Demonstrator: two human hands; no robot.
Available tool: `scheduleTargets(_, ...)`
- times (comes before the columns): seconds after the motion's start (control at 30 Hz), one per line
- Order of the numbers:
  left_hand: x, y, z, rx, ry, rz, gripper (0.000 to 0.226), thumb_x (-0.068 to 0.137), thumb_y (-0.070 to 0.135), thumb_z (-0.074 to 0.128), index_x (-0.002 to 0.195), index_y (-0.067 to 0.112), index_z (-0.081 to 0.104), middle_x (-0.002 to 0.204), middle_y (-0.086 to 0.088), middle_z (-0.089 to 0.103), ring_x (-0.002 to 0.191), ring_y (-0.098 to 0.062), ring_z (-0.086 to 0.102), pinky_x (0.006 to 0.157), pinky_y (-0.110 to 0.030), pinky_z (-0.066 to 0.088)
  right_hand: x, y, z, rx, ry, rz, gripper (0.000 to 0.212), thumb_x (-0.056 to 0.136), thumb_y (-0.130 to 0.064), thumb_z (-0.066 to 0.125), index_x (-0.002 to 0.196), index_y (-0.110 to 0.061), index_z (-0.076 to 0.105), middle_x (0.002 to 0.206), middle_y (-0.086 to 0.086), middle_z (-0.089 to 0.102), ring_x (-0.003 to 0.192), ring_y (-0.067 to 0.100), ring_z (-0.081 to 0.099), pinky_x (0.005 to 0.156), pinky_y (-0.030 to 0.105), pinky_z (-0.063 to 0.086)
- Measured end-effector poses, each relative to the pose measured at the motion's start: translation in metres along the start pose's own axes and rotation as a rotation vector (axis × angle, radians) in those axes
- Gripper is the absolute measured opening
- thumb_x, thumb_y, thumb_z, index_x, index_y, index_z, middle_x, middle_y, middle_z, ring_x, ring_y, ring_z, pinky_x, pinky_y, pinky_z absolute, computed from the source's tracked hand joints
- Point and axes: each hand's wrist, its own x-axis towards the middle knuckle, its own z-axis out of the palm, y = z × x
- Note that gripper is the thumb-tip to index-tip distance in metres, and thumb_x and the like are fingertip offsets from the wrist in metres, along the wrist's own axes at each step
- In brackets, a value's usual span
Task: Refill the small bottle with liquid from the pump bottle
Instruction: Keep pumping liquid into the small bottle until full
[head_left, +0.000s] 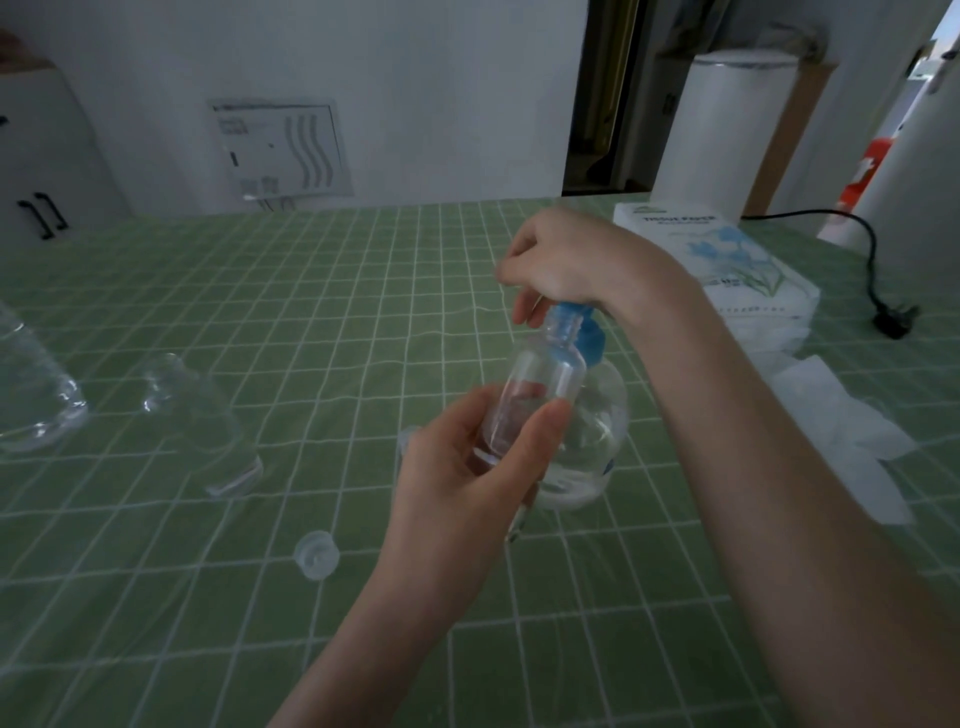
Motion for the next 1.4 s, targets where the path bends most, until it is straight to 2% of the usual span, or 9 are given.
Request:
scheduleTargets(0.23,-0.0014,-0.0013,0.0000,0.028,0.021,-0.016,0.032,0.066,0.049,0.061,0.078,0.022,0.070,0.057,-0.013,0.059,0.051,-0.012,0.050,0.043,-0.018,0.039,-0.0025,0.0065,0.0069,0.028,-0.018,0.026,0.029,0.096,-0.017,0.048,0.117,0.000,0.060,0.109,0.017,0.070,0.102,0.031,0.068,0.097,0.044,0.051)
scheduleTargets(0.4,-0.0010,-0.0023,-0.0005,0.045,0.017,-0.009,0.031,0.070,0.053,0.065,0.086,0.027,0.070,0.068,-0.019,0.063,0.057,-0.015,0.055,0.048,-0.021,0.043,-0.0031,0.0052,0.0053,0.020,0.010,0.007,0.029,0.096,-0.019,0.048,0.117,-0.002,0.059,0.107,0.016,0.070,0.099,0.030,0.068,0.095,0.042,0.051)
scheduleTargets(0.57,-0.0001,-0.0027,-0.0010,0.027,0.020,-0.013,0.024,0.070,0.052,0.064,0.085,0.034,0.071,0.072,-0.017,0.066,0.059,-0.015,0.058,0.051,-0.021,0.046,-0.0023,0.0013,-0.0021,-0.003,0.060,0.001,0.027,0.095,-0.019,0.049,0.114,-0.003,0.059,0.103,0.015,0.071,0.095,0.029,0.070,0.079,0.034,0.053)
scheduleTargets(0.77,0.0010,-0.0007,-0.0005,0.029,0.027,-0.009,0.025,0.075,0.049,0.067,0.086,0.026,0.070,0.067,-0.019,0.063,0.057,-0.015,0.055,0.049,-0.020,0.043,-0.0015,0.0001,0.0006,0.005,0.000,0.006,0.028,0.096,-0.017,0.049,0.116,0.000,0.060,0.107,0.018,0.071,0.099,0.031,0.069,0.093,0.042,0.053)
scheduleTargets(0.97,-0.0009,0.0003,-0.0003,0.021,0.032,-0.014,0.033,0.064,0.049,0.062,0.086,0.026,0.071,0.068,-0.021,0.062,0.058,-0.017,0.054,0.049,-0.023,0.042,-0.0021,0.0055,0.0072,0.013,-0.021,0.030,0.029,0.097,-0.017,0.047,0.117,0.000,0.059,0.106,0.017,0.070,0.099,0.031,0.067,0.097,0.044,0.050)
scheduleTargets(1.07,-0.0010,-0.0004,0.0004,0.024,0.029,-0.021,0.031,0.067,0.050,0.066,0.086,0.026,0.071,0.072,-0.022,0.065,0.060,-0.022,0.056,0.051,-0.028,0.044,-0.0026,0.0057,0.0074,0.013,-0.014,0.028,0.029,0.096,-0.017,0.047,0.117,-0.001,0.059,0.106,0.016,0.070,0.099,0.030,0.067,0.096,0.043,0.051)
scheduleTargets(1.13,-0.0007,-0.0018,0.0008,0.037,0.028,-0.024,0.026,0.073,0.049,0.069,0.087,0.027,0.071,0.072,-0.020,0.066,0.060,-0.024,0.058,0.052,-0.030,0.045,-0.0026,0.0050,0.0065,0.006,-0.002,0.019,0.028,0.096,-0.017,0.048,0.117,-0.002,0.058,0.106,0.015,0.070,0.099,0.029,0.067,0.093,0.042,0.052)
scheduleTargets(1.2,-0.0006,-0.0031,0.0010,0.051,0.029,-0.022,0.023,0.072,0.045,0.063,0.086,0.028,0.070,0.071,-0.018,0.066,0.059,-0.022,0.059,0.052,-0.029,0.046,-0.0023,0.0038,0.0039,-0.005,0.017,0.003,0.028,0.097,-0.019,0.048,0.118,-0.003,0.057,0.105,0.013,0.070,0.097,0.027,0.067,0.082,0.036,0.052)
scheduleTargets(1.4,-0.0002,-0.0001,0.0005,0.019,0.033,0.002,0.033,0.065,0.055,0.064,0.084,0.028,0.070,0.064,-0.019,0.061,0.055,-0.014,0.053,0.048,-0.017,0.043,-0.0002,0.0011,0.0003,-0.009,0.027,-0.007,0.027,0.096,-0.018,0.049,0.117,-0.005,0.058,0.101,0.013,0.072,0.094,0.025,0.070,0.065,0.028,0.049)
